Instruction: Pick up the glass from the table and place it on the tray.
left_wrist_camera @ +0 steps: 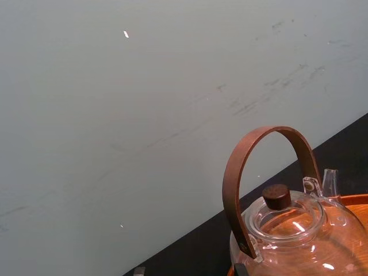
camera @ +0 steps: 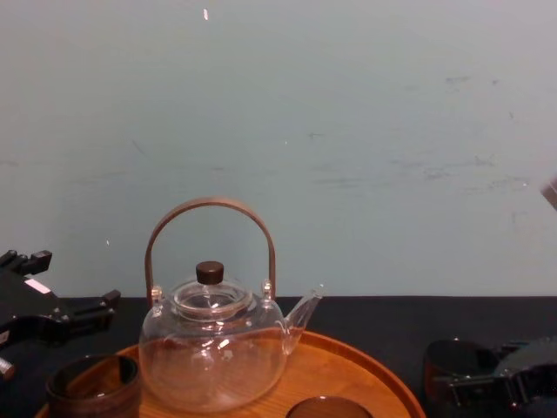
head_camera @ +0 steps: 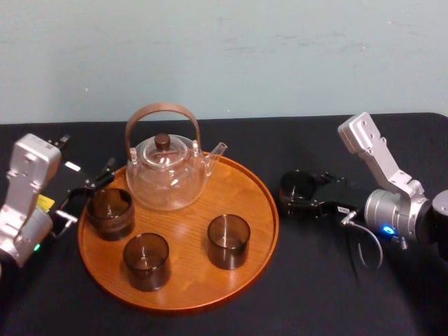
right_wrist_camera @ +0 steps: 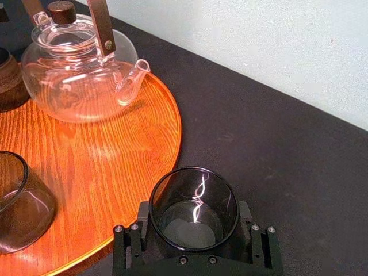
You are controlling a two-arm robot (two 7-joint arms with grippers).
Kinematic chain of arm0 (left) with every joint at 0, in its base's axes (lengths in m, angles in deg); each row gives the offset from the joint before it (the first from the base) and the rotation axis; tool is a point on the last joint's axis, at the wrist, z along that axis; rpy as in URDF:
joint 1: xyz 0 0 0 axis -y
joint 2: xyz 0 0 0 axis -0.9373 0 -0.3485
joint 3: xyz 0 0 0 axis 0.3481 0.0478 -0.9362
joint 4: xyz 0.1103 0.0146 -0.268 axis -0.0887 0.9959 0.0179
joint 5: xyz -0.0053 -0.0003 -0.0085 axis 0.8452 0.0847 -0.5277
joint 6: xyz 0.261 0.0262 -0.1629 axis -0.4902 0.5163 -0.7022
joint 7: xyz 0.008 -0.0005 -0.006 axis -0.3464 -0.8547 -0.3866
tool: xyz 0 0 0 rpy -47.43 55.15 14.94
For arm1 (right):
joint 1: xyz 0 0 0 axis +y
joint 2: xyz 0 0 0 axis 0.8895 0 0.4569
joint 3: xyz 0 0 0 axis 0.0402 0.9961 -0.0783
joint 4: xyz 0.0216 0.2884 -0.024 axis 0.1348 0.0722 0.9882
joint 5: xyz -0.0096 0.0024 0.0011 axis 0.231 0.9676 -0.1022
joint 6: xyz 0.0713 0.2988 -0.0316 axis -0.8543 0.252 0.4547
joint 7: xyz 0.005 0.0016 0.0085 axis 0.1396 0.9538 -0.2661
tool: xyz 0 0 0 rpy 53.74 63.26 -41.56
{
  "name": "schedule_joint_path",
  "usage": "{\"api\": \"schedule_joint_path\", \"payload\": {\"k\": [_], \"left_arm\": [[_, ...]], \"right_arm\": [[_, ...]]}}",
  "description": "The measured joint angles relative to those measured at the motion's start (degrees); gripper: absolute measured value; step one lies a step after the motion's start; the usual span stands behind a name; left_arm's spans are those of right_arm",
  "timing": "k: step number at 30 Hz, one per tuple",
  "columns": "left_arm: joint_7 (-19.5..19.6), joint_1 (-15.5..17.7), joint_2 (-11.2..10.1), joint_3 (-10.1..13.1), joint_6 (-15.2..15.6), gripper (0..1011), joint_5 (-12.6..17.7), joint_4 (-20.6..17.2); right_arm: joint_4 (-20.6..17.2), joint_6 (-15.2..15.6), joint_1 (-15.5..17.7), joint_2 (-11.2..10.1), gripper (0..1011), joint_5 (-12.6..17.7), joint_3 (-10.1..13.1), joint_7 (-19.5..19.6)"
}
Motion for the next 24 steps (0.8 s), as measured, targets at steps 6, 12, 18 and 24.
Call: {"api": "schedule_joint_path", "payload": {"k": [6, 12, 18, 24], "left_arm": [[0.0, 0.0, 0.0, 0.0, 0.0, 1001, 0.0, 0.0], [0.0, 0.0, 0.0, 0.0, 0.0, 1001, 0.0, 0.0], [0.0, 0.0, 0.0, 0.0, 0.0, 1001, 0.0, 0.0], [0.0, 0.0, 0.0, 0.0, 0.0, 1001, 0.0, 0.0]], "right_arm": [[0.0, 0.0, 0.0, 0.0, 899, 0.0, 0.0, 0.0], [0.0, -0.1, 0.0, 0.0, 899, 0.1, 0.0, -0.1], [-0.2, -0.1, 0.1, -0.1, 899, 0.3, 0.1, -0.3], [-3.2, 0.1, 1.1, -1.7, 900, 1.8, 1.3, -1.6]]}}
